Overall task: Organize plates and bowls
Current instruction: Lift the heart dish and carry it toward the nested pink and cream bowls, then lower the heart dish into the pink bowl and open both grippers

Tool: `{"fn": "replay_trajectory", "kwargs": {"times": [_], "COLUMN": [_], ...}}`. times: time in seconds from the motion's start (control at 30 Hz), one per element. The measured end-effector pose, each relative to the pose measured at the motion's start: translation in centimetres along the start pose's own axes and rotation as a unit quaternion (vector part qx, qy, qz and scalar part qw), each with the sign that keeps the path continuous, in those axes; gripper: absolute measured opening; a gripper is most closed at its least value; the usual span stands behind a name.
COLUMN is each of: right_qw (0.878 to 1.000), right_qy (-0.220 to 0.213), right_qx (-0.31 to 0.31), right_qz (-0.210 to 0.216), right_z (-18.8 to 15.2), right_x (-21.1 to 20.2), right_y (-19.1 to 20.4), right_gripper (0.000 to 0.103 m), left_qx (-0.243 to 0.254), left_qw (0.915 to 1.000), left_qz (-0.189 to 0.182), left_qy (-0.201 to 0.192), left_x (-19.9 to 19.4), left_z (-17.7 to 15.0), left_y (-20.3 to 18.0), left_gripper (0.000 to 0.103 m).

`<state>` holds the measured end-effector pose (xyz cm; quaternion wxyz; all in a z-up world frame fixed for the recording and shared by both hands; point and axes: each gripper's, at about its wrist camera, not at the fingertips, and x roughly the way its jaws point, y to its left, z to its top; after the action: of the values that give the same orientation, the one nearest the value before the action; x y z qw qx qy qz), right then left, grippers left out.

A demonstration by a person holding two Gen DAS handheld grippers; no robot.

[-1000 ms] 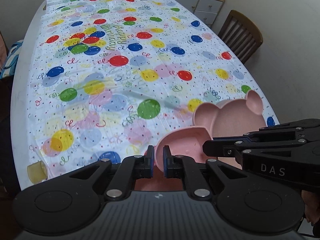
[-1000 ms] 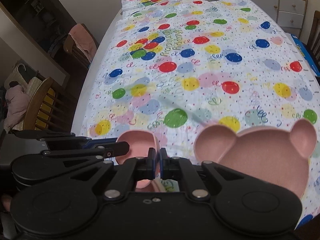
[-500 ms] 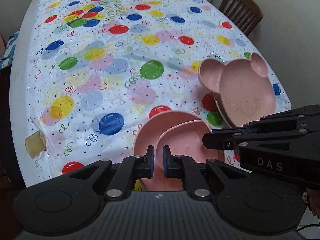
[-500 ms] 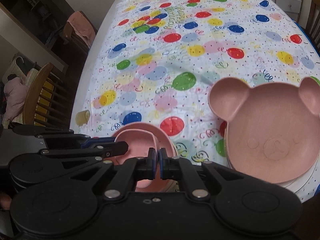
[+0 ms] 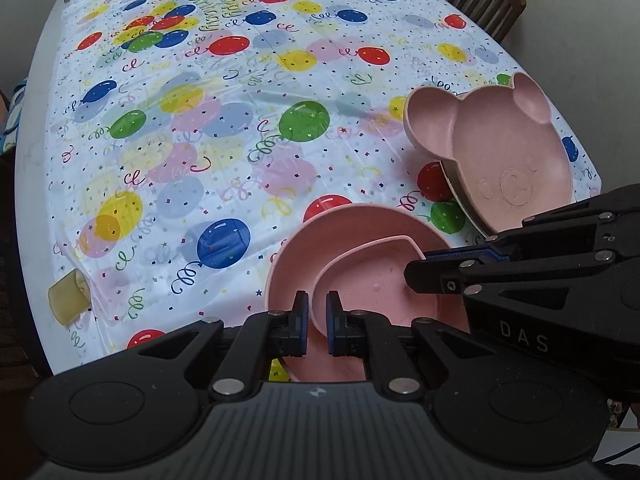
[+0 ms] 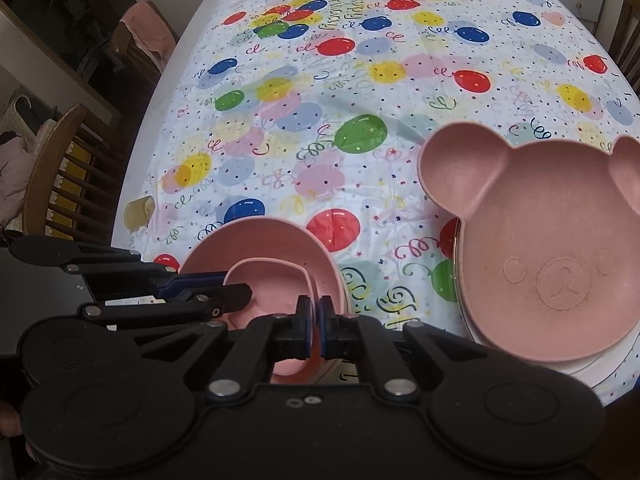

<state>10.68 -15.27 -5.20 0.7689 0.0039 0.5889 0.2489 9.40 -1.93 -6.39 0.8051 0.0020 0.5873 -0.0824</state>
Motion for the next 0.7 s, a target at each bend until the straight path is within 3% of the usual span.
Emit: {"fn": "replay_trajectory", "kwargs": {"times": [0.33,0.7], "right_qw": [1.0,1.0], "right_qy": [0.008,-0.021], "right_qx": [-0.017,-0.023], "right_qz": [-0.009,0.0], "right_z": [0.7,0.6], "right_x": [0.1,-2.2], "right_y": [0.5,0.7], "right_gripper": [0.01,0.023], "left_qx": [0.001,-0.003], "left_qw": [0.9999,0.9988], "left_qz": [-0.015,-0.022], "left_qy": [0.005,-0.043], "left_x": [-0.3,-2.9], "left_z": [0.0,-0.7], "left_y": [0.3,1.2], "left_gripper": [0.008,0.009]}}
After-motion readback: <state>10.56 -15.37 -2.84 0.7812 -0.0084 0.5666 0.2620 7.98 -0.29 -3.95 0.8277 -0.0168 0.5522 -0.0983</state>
